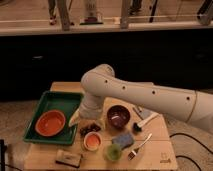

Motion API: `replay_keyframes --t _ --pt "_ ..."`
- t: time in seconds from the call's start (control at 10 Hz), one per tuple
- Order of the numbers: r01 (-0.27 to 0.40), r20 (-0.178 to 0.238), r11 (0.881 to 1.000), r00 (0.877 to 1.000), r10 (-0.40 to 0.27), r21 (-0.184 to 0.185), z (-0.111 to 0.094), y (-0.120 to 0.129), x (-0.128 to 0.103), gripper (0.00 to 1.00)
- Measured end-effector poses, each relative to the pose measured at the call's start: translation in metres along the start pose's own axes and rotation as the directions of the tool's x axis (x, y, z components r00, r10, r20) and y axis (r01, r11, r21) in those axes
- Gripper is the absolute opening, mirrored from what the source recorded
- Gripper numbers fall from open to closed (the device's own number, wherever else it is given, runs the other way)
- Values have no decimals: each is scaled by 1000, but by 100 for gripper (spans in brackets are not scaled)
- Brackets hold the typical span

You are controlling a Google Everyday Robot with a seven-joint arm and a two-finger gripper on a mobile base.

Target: Place apple in paper cup

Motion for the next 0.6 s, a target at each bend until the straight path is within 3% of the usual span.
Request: replay_keyframes --t 0.6 --pt "9 -18 1000 1000 -9 -2 -5 3 -2 80"
